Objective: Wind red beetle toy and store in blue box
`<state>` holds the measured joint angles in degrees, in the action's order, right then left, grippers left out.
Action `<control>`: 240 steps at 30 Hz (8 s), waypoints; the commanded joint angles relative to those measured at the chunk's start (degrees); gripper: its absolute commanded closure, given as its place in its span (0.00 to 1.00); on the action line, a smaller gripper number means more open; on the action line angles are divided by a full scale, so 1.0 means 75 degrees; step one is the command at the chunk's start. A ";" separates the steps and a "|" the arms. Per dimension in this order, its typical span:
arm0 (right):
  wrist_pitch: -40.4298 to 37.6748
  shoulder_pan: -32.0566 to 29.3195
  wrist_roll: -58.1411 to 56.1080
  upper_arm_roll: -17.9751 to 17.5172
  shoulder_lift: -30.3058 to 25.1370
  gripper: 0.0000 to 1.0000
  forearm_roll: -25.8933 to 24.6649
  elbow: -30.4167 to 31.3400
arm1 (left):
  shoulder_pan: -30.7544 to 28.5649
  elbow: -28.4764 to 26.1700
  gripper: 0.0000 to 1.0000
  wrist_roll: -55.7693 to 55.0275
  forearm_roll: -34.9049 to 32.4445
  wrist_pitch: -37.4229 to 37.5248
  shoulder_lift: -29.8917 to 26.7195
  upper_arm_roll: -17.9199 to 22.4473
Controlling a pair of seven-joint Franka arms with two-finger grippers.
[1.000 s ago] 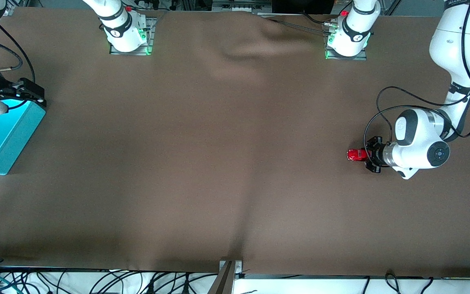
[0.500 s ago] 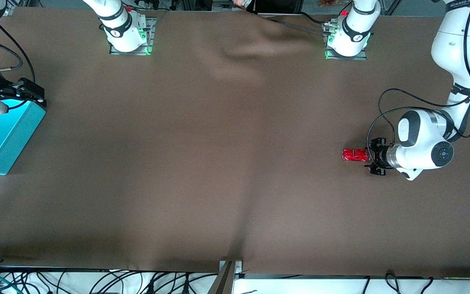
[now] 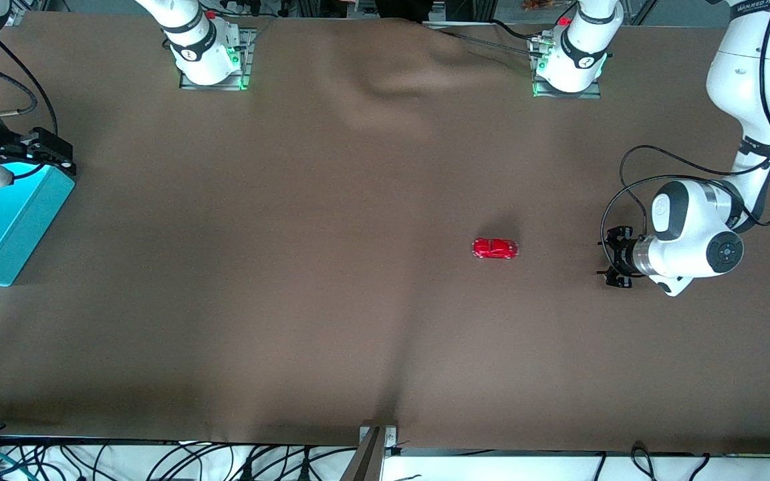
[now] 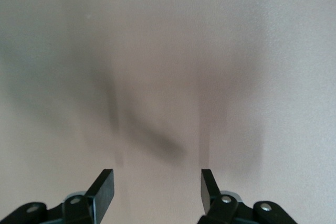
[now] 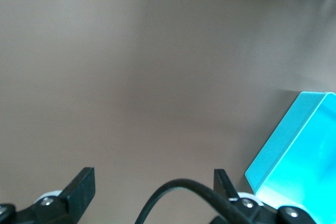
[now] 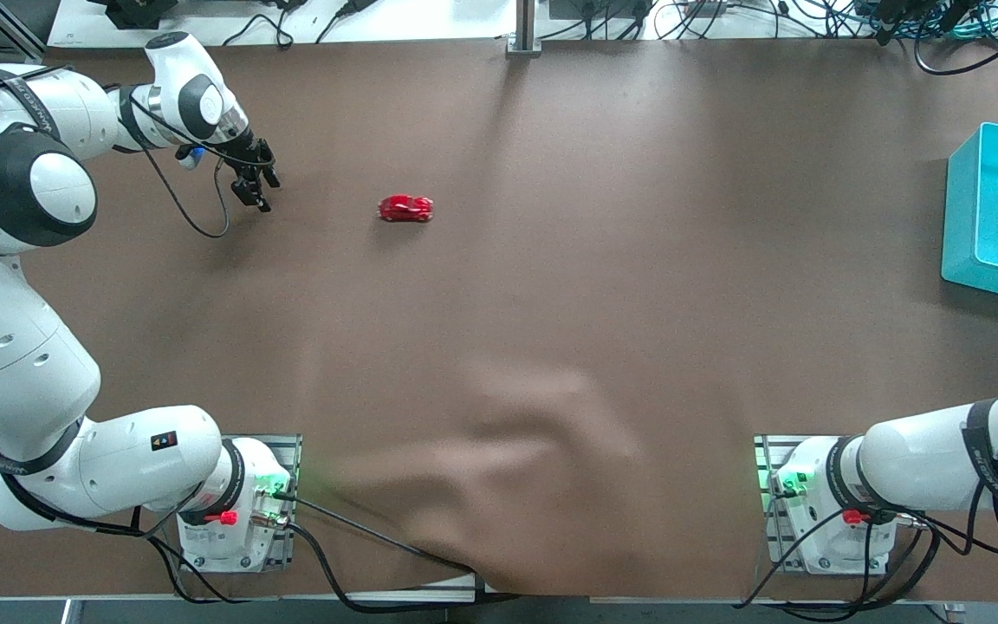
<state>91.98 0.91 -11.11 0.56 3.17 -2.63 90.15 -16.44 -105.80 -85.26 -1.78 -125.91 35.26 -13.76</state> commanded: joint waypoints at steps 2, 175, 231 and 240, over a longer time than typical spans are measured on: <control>-0.0041 -0.0040 -0.0018 -0.0016 0.0070 0.00 0.0105 -0.0184 | 0.0047 0.0103 0.25 0.0586 -0.0196 0.0100 -0.0177 -0.0088; 0.3192 -0.0051 0.4810 0.1578 0.0047 0.00 0.0422 0.3190 | 0.1195 0.4954 0.00 1.1345 -0.0184 0.5116 -0.2369 0.0487; 0.8009 -0.0040 0.9708 0.1602 0.2238 0.00 0.0539 0.4749 | 0.1324 0.5001 0.00 1.1357 -0.0172 0.5069 -0.2123 0.0475; 0.8139 -0.0040 0.9978 0.1520 0.2437 0.00 0.0679 0.4714 | 0.1324 0.5013 0.00 1.1357 -0.0172 0.5069 -0.2123 0.0475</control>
<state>151.74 0.92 62.98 12.33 21.39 0.48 125.60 -6.80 -68.15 -1.33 -2.60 -87.85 19.64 -10.43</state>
